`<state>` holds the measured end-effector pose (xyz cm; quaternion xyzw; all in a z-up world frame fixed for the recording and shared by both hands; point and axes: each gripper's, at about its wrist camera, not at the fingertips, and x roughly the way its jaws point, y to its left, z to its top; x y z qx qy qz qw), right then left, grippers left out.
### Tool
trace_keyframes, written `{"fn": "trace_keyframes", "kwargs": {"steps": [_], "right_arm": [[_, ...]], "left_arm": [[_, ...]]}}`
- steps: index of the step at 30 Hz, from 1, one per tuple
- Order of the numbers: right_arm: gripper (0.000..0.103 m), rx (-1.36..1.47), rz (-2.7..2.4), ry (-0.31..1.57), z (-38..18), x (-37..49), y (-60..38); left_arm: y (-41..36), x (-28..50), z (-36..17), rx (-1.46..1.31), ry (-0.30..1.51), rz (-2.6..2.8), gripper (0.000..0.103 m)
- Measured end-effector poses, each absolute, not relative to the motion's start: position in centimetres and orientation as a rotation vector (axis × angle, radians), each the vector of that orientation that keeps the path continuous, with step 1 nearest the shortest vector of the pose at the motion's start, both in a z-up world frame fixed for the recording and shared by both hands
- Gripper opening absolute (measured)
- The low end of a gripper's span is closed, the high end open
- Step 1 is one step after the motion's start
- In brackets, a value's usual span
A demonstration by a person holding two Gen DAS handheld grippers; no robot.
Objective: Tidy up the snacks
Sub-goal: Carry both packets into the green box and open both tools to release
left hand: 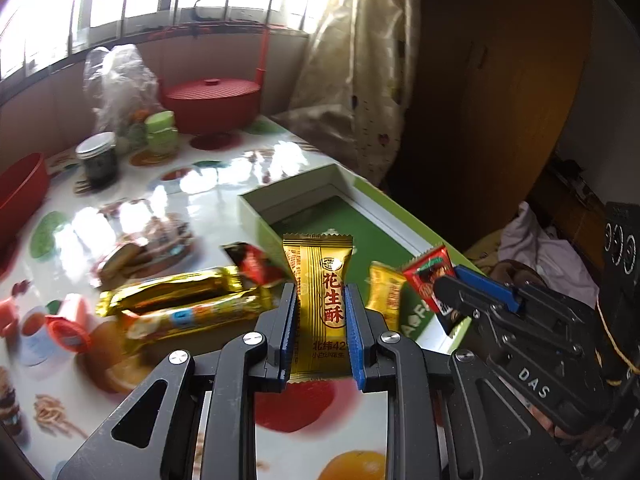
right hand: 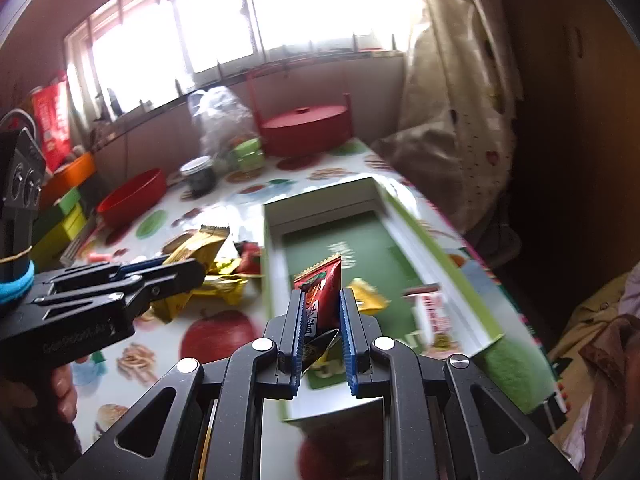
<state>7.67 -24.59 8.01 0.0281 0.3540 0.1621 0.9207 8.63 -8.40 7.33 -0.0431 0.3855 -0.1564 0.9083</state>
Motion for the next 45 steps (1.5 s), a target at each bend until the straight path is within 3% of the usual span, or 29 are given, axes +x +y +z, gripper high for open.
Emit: {"fn": "trace_keyframes", "kwargs": {"steps": [45], "right_arm": [[0.016, 0.051, 0.230, 0.820, 4.4, 11.9, -28.5]], "left_arm": [[-14.3, 13.1, 3.6, -0.063, 0.917, -0.399, 0.024]]}}
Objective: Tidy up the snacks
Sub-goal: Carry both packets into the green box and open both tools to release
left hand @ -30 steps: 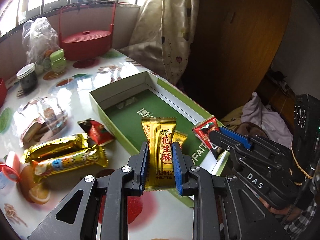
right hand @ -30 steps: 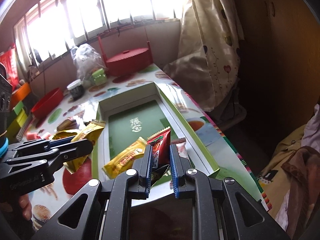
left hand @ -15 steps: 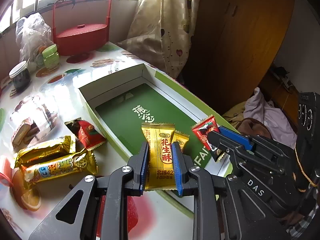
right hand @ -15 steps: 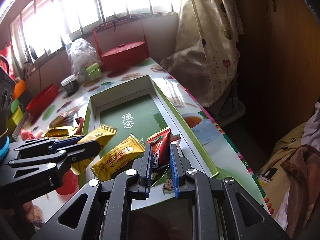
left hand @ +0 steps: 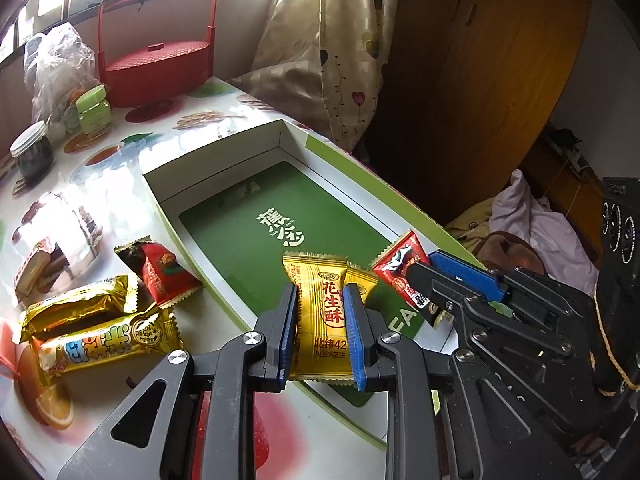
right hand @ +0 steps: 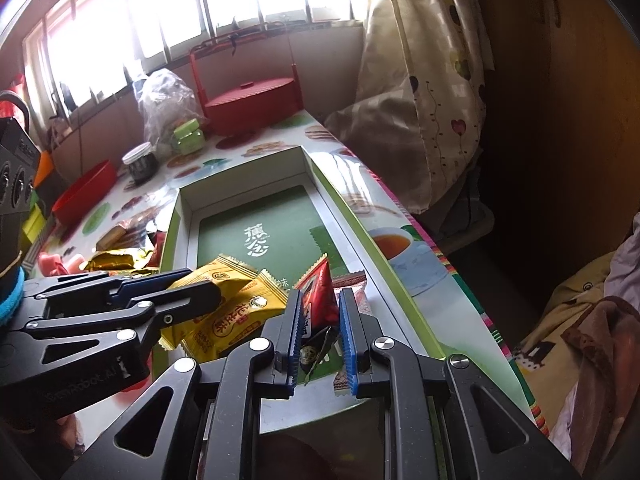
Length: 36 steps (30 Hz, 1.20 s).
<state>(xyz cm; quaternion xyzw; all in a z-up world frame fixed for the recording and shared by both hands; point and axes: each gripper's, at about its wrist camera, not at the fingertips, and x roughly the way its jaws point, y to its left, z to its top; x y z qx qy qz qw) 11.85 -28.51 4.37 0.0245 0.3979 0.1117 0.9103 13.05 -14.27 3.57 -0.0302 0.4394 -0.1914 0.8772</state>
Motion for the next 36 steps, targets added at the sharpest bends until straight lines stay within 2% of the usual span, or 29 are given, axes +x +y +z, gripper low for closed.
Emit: {"fn": "trace_keyframes", "kwargs": {"steps": [8, 13, 18, 22, 36], "right_arm": [[0.019, 0.044, 0.215, 0.831, 4.2, 12.1, -28.5], [0.021, 0.043, 0.210, 0.832, 4.3, 12.0, -28.5], [0.025, 0.045, 0.202, 0.827, 4.5, 11.8, -28.5], [0.029, 0.047, 0.192, 0.823, 4.8, 11.5, -28.5], [0.034, 0.041, 0.195, 0.797, 6.2, 10.6, -27.0]], "left_arm": [[-14.3, 13.3, 3.3, -0.065, 0.925, -0.409, 0.025], [-14.4, 13.4, 3.2, -0.064, 0.937, -0.415, 0.030], [-14.0, 13.1, 3.5, -0.077, 0.920, -0.418, 0.032], [-13.6, 12.7, 3.9, -0.088, 0.910, -0.418, 0.043], [-11.7, 10.8, 6.2, -0.101, 0.844, -0.416, 0.043]]}}
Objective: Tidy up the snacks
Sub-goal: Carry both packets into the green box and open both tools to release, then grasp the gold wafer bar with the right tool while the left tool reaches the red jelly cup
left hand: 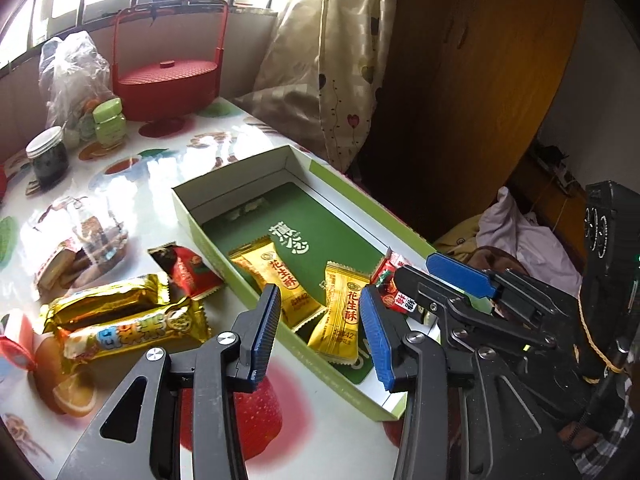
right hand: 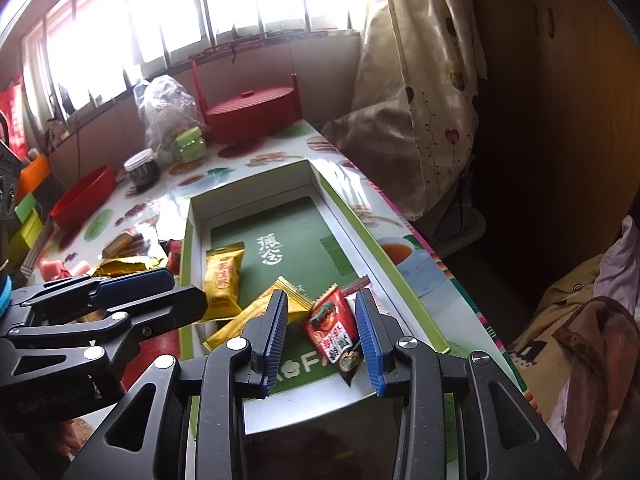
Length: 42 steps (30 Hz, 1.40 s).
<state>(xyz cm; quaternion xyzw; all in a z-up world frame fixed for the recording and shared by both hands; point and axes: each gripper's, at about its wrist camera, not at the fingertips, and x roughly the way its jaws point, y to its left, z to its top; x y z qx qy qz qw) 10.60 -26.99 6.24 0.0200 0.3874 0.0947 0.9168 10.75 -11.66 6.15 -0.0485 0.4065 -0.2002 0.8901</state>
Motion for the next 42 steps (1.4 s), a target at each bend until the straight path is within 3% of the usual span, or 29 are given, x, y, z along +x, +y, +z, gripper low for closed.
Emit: {"fn": "trace_keyframes", "kwargs": {"steps": [13, 25, 42], "right_arm": [[0.036, 0.046, 0.257, 0.764, 7.6, 10.1, -24.6], [0.044, -0.029, 0.472, 0.748, 8.0, 10.1, -18.6], [0.047, -0.244, 0.706, 0.867, 5.5, 12.6, -9.5]], "left_arm": [[-8.6, 9.1, 7.6, -0.107, 0.799, -0.359, 0.043], [-1.2, 7.2, 7.3, -0.182, 0.777, -0.207, 0.043], [7.2, 6.0, 5.9, -0.278, 0.788, -0.030, 0.043]]}}
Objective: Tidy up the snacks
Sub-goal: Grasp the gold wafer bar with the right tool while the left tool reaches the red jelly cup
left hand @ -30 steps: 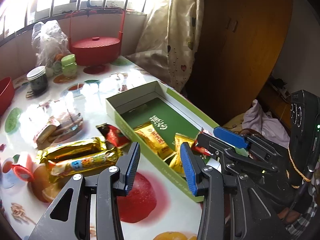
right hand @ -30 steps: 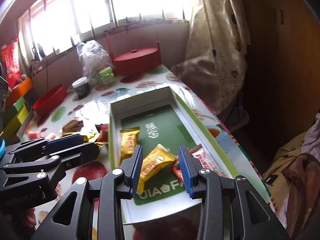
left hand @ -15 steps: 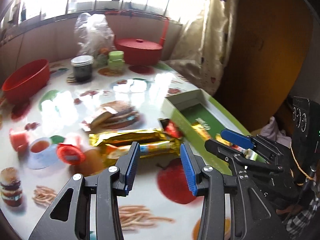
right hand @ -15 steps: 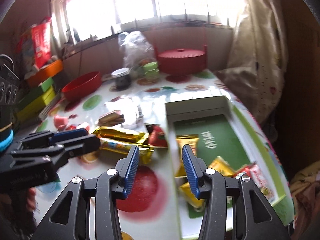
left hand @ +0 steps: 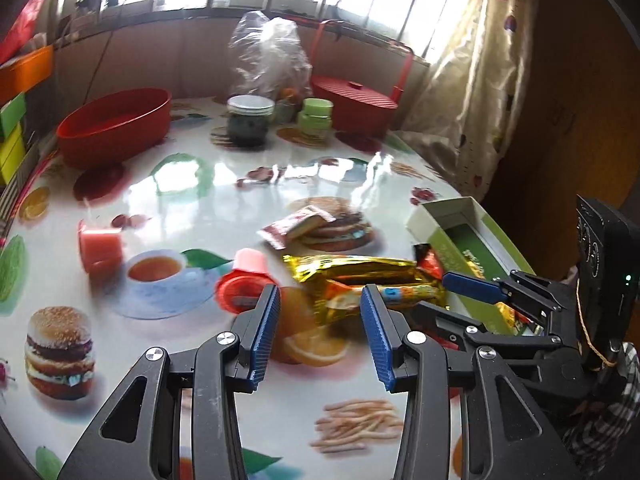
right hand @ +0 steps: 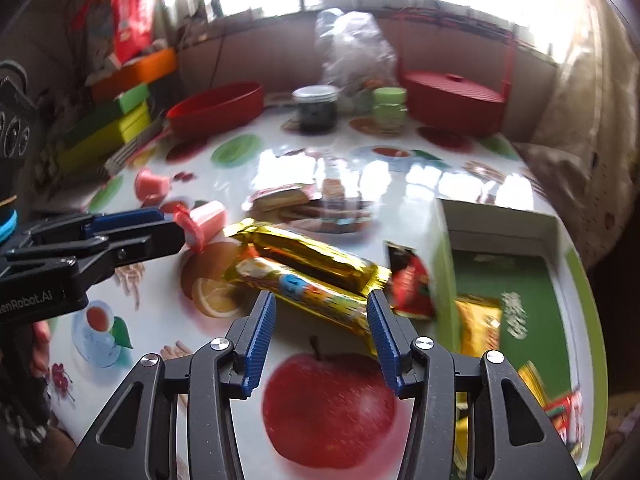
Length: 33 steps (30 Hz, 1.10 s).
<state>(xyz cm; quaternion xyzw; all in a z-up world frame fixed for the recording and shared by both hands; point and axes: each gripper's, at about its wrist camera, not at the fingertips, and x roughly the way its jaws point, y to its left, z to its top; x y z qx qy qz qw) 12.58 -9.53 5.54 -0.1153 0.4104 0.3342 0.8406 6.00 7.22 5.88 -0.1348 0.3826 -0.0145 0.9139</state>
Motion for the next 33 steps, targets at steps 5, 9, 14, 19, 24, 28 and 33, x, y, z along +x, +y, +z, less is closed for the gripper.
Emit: {"fn": "trace_keyframes", "kwargs": {"steps": [5, 9, 14, 19, 24, 28, 33], "right_arm": [[0.048, -0.310, 0.723, 0.873, 5.2, 13.3, -7.6], [0.050, -0.325, 0.727, 0.922, 3.9, 14.0, -6.6], [0.050, -0.339, 0.744, 0.956, 3.2, 13.4, -5.9], [0.050, -0.397, 0.773, 0.977, 2.9, 11.6, -5.2], [0.050, -0.365, 0.798, 1.018, 2.5, 10.7, -4.8], [0.042, -0.321, 0.776, 1.021, 2.4, 10.0, -4.9], [0.025, -0.292, 0.719, 1.008, 2.4, 10.0, -5.6]], "left_arm": [[9.1, 5.6, 5.0, -0.308, 0.800, 0.002, 0.043], [10.4, 5.1, 4.5, -0.338, 0.803, 0.014, 0.043], [11.8, 4.8, 3.9, -0.363, 0.807, 0.028, 0.043], [12.4, 4.9, 3.4, -0.380, 0.816, 0.032, 0.043], [12.2, 5.5, 3.2, -0.380, 0.824, 0.010, 0.043], [11.9, 6.3, 3.1, -0.385, 0.823, -0.016, 0.043], [11.5, 7.3, 3.2, -0.366, 0.825, -0.016, 0.062]]}}
